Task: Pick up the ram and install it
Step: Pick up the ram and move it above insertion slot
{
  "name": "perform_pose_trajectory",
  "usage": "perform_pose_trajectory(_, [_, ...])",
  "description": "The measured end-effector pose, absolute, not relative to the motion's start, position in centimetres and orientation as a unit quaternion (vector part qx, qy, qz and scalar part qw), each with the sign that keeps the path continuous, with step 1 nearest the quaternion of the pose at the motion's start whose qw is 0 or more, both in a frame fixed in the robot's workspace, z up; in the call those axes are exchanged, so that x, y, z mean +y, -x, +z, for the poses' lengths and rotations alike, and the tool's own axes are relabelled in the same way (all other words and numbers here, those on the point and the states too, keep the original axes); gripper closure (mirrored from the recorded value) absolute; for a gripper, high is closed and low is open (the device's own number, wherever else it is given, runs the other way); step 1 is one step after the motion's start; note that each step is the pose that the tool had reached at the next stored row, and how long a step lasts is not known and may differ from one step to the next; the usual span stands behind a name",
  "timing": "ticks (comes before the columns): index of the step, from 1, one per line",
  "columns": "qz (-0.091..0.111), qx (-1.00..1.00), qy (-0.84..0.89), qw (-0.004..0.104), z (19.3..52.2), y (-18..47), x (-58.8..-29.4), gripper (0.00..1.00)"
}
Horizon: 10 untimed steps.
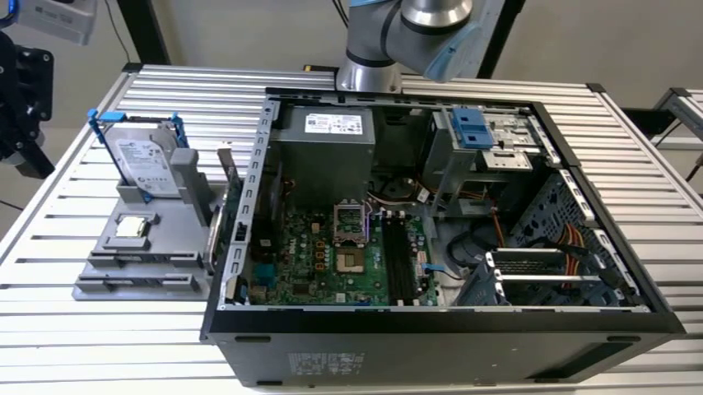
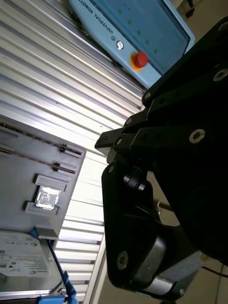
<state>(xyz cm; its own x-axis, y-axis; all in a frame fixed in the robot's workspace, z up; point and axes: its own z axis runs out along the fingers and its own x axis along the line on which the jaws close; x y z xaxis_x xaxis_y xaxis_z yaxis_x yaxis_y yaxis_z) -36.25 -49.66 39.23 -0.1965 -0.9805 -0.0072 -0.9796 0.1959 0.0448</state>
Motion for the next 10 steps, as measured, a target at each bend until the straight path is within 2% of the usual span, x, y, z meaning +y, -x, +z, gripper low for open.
perform_pose_trajectory(10, [-0.019, -0.754, -0.657, 0.013, 39.23, 36.25, -49.66, 1.0])
